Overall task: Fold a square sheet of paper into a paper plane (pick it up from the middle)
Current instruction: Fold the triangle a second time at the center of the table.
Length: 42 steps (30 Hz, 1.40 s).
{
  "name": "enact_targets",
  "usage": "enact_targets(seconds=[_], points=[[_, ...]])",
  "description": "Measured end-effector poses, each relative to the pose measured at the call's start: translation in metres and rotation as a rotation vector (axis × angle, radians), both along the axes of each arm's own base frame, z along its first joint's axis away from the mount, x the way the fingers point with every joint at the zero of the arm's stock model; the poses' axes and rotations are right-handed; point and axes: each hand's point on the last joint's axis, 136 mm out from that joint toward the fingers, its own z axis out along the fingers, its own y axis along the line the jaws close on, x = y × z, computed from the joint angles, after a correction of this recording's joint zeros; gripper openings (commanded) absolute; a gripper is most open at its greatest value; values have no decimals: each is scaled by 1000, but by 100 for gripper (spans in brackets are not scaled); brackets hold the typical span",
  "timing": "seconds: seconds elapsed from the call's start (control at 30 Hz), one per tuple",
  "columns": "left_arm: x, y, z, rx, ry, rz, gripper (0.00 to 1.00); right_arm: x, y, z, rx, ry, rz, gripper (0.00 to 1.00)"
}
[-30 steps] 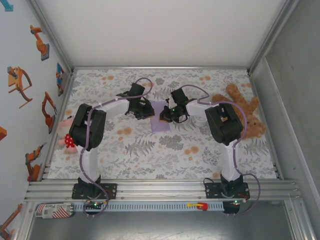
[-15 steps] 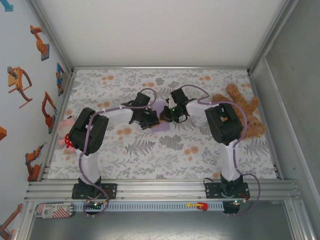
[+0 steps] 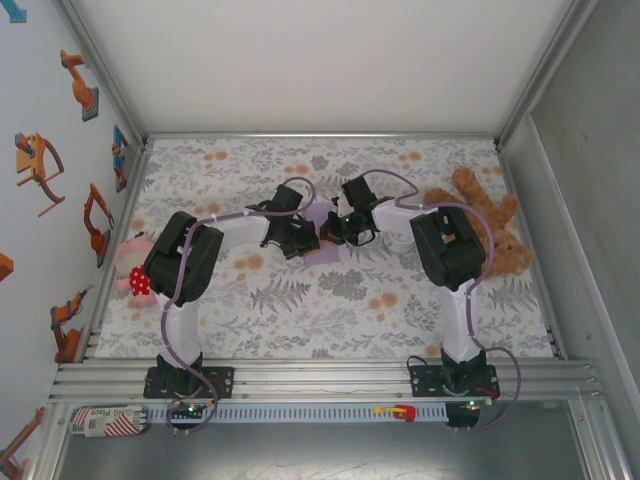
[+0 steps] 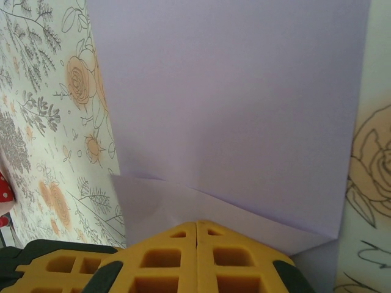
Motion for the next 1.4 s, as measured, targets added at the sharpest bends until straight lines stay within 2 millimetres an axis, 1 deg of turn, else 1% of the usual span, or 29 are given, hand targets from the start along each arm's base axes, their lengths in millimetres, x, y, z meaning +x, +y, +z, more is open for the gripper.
enact_targets(seconds=[0.17,0.3,0.57,0.77,0.97,1.13,1.2,1.3,1.4], points=[[0,1,-1,4,-3,-2,3,0,0,0,0,0,0,0],[-2,3,-6,10,-5,-6,3,0,0,0,-1,1,0,0],[-3,5,-7,-17,-35,-8,2,0,-1,0,-4,5,-2,0],[-10,9,-7,-27,-67,-34,1,-4,-3,-1,-14,18,9,0],[-34,27,-8,0,-66,-75,1,-5,-3,-1,-19,21,17,0],[-53,53,-8,29,-36,-64,1,-5,-3,-1,-20,20,19,0],[-58,62,-7,44,-21,-51,1,-5,-4,-1,-19,21,19,0],[-60,71,-3,64,-12,-33,2,-5,-3,-1,-19,20,19,0],[-52,65,10,36,-46,-20,2,-5,-3,-1,-18,19,19,0]])
